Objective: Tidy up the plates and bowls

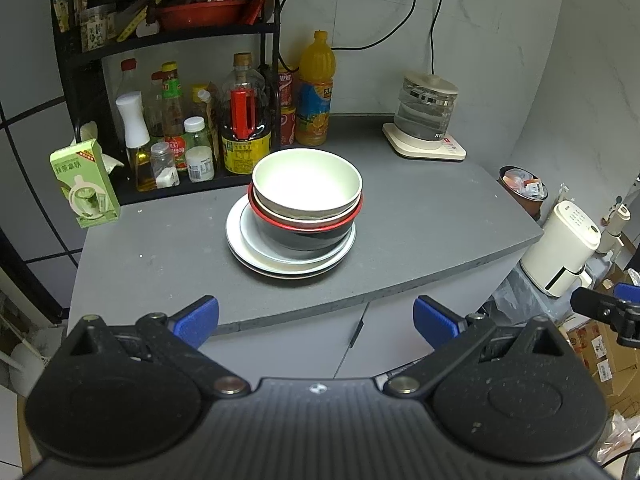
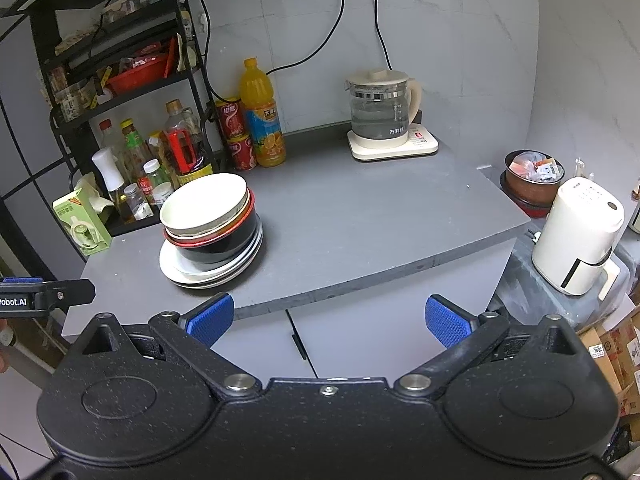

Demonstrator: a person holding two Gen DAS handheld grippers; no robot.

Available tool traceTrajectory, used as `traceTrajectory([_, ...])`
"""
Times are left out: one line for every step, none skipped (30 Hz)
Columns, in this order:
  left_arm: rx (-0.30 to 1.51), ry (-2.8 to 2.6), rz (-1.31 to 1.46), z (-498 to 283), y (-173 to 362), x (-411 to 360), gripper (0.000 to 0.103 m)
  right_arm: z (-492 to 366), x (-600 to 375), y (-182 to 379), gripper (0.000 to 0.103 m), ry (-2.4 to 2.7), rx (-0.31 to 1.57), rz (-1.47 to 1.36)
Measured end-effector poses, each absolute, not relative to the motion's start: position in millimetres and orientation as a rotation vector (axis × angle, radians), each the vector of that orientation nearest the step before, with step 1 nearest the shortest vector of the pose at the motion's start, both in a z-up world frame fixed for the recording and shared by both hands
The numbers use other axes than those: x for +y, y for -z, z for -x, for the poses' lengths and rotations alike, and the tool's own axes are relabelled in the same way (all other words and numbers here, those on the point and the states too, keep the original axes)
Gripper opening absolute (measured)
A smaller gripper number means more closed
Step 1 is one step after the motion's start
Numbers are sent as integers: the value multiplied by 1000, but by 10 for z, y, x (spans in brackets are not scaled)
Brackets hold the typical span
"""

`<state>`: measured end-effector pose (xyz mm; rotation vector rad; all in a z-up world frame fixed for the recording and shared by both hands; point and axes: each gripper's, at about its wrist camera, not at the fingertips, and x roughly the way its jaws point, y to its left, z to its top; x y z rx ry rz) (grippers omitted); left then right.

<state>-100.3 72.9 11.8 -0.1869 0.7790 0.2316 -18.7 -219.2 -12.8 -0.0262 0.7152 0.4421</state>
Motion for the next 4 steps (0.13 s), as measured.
traceTrajectory([781,-231,184,998,-114,727,102,184,-2187,131,103,-443,716,26])
traceTrajectory([782,-231,180,991,-114,718,102,178,-2187,135,103,-444,717,26])
traceTrajectory([784,-228,180,985,-113,717,102,180,-2186,136,103,-442,718,25])
traceTrajectory([785,-224,182,976,-114,714,102,172,-2187,139,103,-442,721,23])
